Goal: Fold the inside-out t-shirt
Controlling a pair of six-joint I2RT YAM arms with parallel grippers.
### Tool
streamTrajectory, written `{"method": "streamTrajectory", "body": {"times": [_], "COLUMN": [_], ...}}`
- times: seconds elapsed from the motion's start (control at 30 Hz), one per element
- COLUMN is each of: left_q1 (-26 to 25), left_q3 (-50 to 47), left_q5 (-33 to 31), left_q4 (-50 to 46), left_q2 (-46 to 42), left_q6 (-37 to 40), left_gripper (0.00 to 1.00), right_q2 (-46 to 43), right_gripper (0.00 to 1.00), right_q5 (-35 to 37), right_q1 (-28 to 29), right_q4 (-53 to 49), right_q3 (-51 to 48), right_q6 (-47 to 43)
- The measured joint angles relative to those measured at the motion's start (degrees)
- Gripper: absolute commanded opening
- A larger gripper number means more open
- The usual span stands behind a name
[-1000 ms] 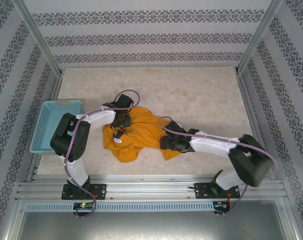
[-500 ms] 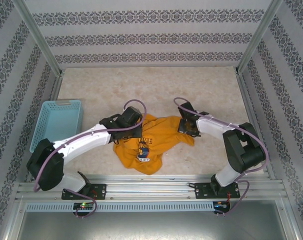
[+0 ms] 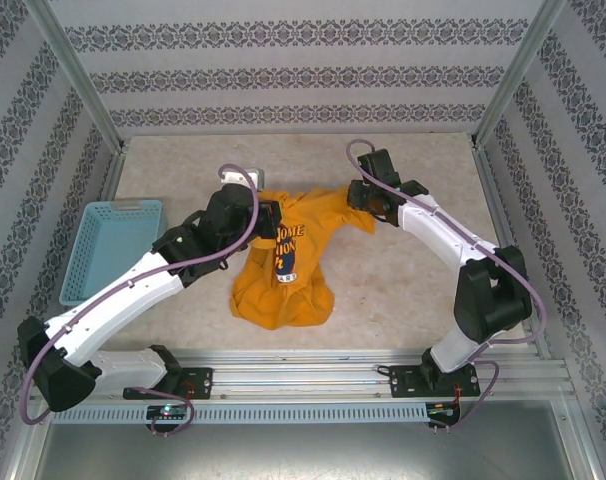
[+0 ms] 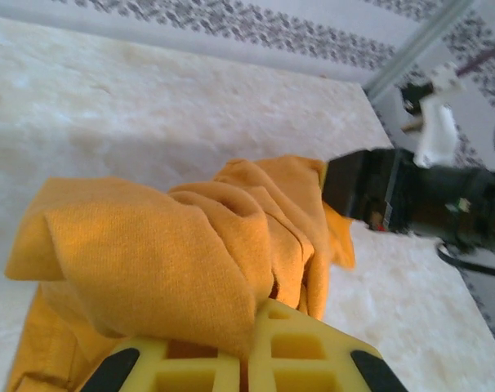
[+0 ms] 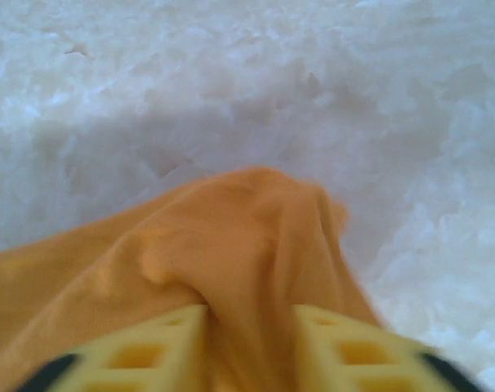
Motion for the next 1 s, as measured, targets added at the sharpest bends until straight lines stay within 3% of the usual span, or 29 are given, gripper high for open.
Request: {"method": "streamTrajectory", "body": {"times": [0.13, 0.33, 0.47, 0.6, 0.67, 0.73, 0.8, 0.9, 0.93, 1.0], "left_q1": [1.8, 5.3, 6.5, 6.7, 6.7, 6.7, 6.7, 6.8, 6.8, 7.3], "left_q3": [0.4, 0.7, 3.2, 5.8, 6.4, 7.0, 8.0, 9.6, 9.6, 9.6], "left_q5": [-3.2, -4.4, -4.7, -4.6, -4.6, -4.6, -4.9, -6.3, -6.8, -8.1], "left_q4": [-2.3, -4.0, -5.0, -5.1, -5.2, -5.7, -7.2, -8.7, -8.9, -9.9], "left_q2": [1.9, 3.5, 4.6, 5.3, 5.2, 5.2, 5.2, 4.8, 4.3, 2.5], "left_q6": [0.0, 0.0, 0.0, 0.0, 0.0, 0.0, 0.0, 0.0, 0.0, 0.0], "left_gripper": [0.00, 0.00, 0.00, 0.00, 0.00, 0.00, 0.00, 0.00, 0.00, 0.00], "right_q2": [-7.3, -19.2, -18.6, -12.8, -7.8, -2.8, 2.1, 4.2, 3.5, -0.2], "right_gripper": [0.78, 0.82, 0.84, 0.82, 0.77, 0.65, 0.38, 0.06, 0.00, 0.00], "right_q5": [-0.6, -2.3, -0.6, 1.3, 1.5, 2.2, 3.8, 7.3, 8.6, 11.1], "right_q1": [6.6, 26.4, 35.9, 40.6, 41.1, 41.2, 41.2, 40.9, 40.5, 39.0], "right_q4": [2.5, 15.4, 24.1, 29.9, 31.7, 31.8, 30.6, 27.6, 26.5, 24.6], "right_q3": [-8.7, -27.1, -34.5, -34.3, -32.3, -29.5, -25.8, -23.3, -23.4, -24.9], "right_q6": [0.4, 4.1, 4.7, 4.3, 4.3, 4.8, 5.3, 6.3, 6.6, 7.1]}}
